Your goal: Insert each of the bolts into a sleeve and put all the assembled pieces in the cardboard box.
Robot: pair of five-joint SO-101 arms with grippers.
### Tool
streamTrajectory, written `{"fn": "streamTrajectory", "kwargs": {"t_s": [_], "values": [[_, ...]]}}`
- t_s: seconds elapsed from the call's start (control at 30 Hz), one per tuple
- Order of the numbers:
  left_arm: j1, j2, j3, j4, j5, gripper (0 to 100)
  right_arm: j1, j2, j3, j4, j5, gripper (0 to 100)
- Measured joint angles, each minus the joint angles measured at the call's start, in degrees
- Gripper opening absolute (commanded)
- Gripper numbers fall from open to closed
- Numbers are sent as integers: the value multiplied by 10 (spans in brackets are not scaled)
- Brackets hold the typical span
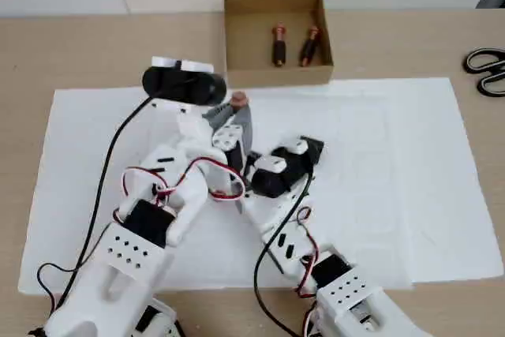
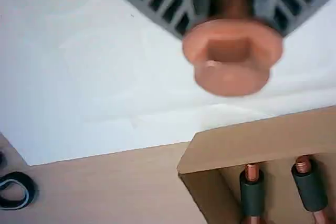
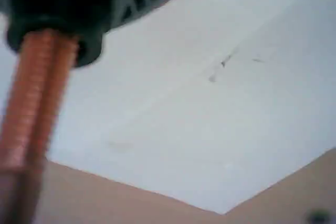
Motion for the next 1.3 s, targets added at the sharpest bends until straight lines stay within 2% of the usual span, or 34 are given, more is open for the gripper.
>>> {"fn": "streamTrajectory", "kwargs": {"t_s": [0.17, 0.4, 0.67, 0.87, 1.03, 1.3], "values": [[0, 0, -1, 37, 0, 6, -2, 0, 1, 0, 0, 4], [0, 0, -1, 49, 0, 6, -3, 0, 1, 0, 0, 4], [5, -46, -1, 131, -6, 6, -3, 0, 0, 2, -1, 4], [8, -77, 45, 127, -25, 6, -4, 0, 0, 2, 0, 4], [10, -78, 83, 92, -25, 6, -4, 0, 0, 2, 0, 4], [10, -80, 93, 84, -25, 6, -4, 0, 0, 2, 0, 4]]}}
